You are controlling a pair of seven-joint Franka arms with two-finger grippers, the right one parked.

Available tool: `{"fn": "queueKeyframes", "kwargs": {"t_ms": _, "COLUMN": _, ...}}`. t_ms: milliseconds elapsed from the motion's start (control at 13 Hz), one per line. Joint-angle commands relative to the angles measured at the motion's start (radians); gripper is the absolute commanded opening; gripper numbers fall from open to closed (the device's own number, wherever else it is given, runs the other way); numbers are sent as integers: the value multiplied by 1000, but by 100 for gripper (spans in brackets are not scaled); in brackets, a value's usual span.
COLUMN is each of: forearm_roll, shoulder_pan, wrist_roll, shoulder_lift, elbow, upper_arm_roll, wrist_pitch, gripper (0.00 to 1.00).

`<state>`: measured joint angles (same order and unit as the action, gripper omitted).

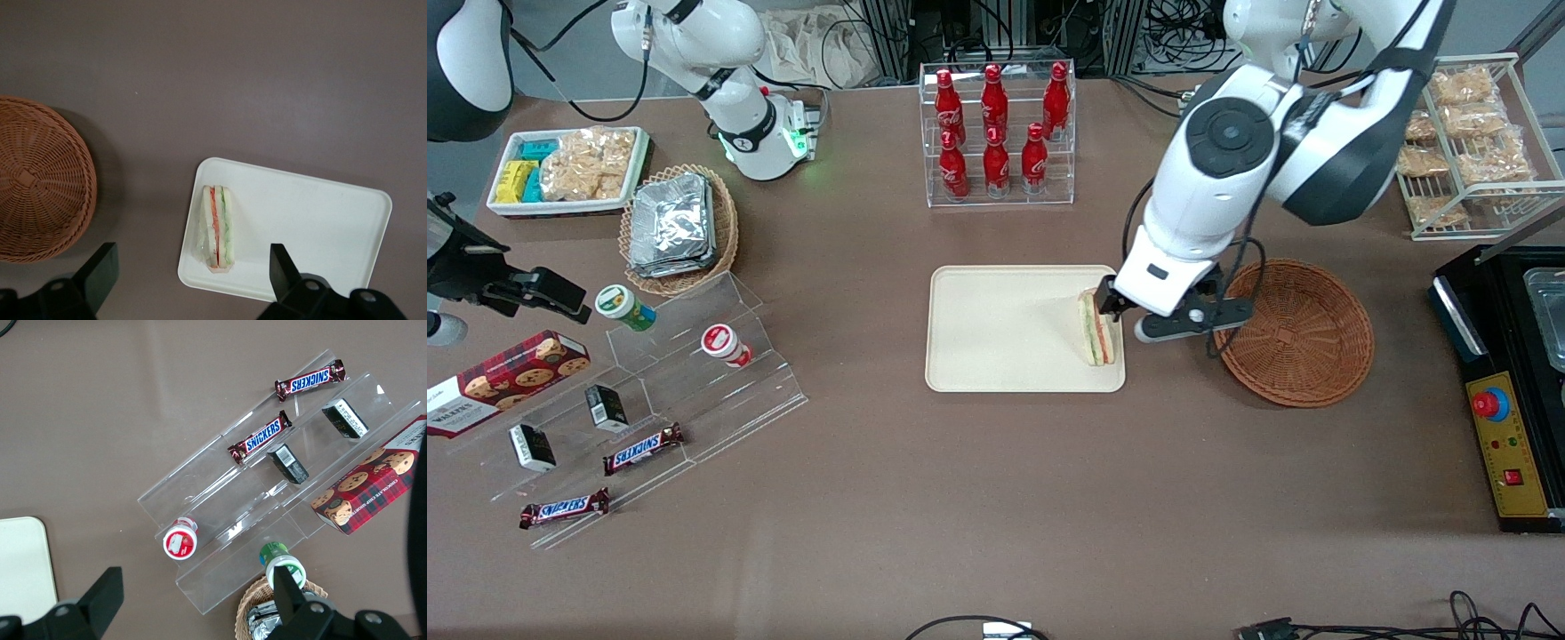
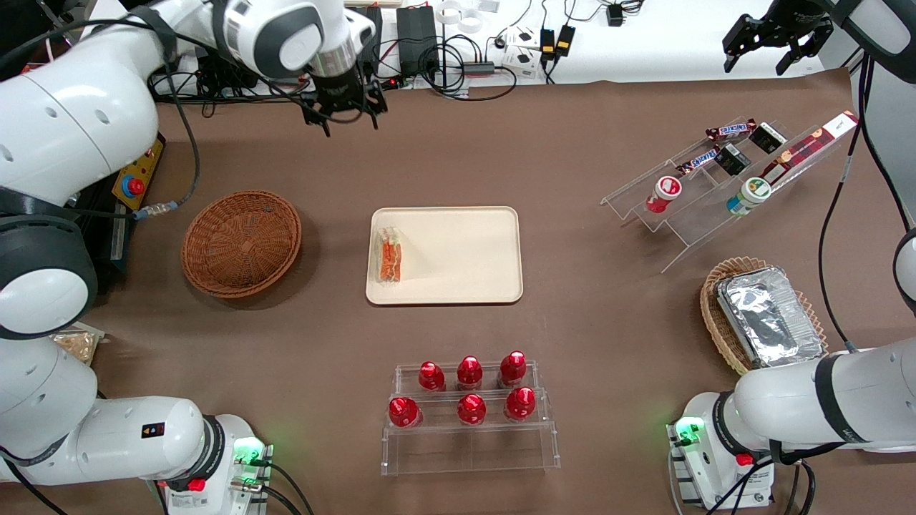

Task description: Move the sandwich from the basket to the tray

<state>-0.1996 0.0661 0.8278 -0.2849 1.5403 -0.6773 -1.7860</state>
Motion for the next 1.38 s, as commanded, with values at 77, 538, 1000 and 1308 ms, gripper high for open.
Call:
{"fn": "queueKeyframes", "kwargs": {"t_ms": 77, "forearm_roll": 5, "shoulder_pan": 24, "wrist_roll": 4, "shoulder_lift": -17, "elbow": -107, "upper_arm_roll": -4, "wrist_pitch": 91, "gripper": 100}}
{"fn": "queueKeyframes", "kwargs": {"t_ms": 538, "forearm_roll": -9, "shoulder_pan": 69, "wrist_roll": -85, "shoulder_lift": 29, "elbow": -152, "upper_arm_roll": 2, "wrist_pitch": 210, "gripper": 100}}
{"fn": "queueKeyframes", "kwargs": {"t_ms": 1000, "forearm_roll": 8, "shoulder_pan": 171, "wrist_roll": -141, "shoulder_lift": 67, "elbow": -140, "upper_arm_roll": -4, "wrist_pitch": 252, "gripper": 100}}
{"fn": "queueKeyframes", "kwargs": {"t_ms": 1308, "forearm_roll": 107, "shoulder_pan": 198, "wrist_roll": -278, "shoulder_lift": 177, "elbow": -46, "upper_arm_roll": 107, "wrist_pitch": 249, "gripper": 100}}
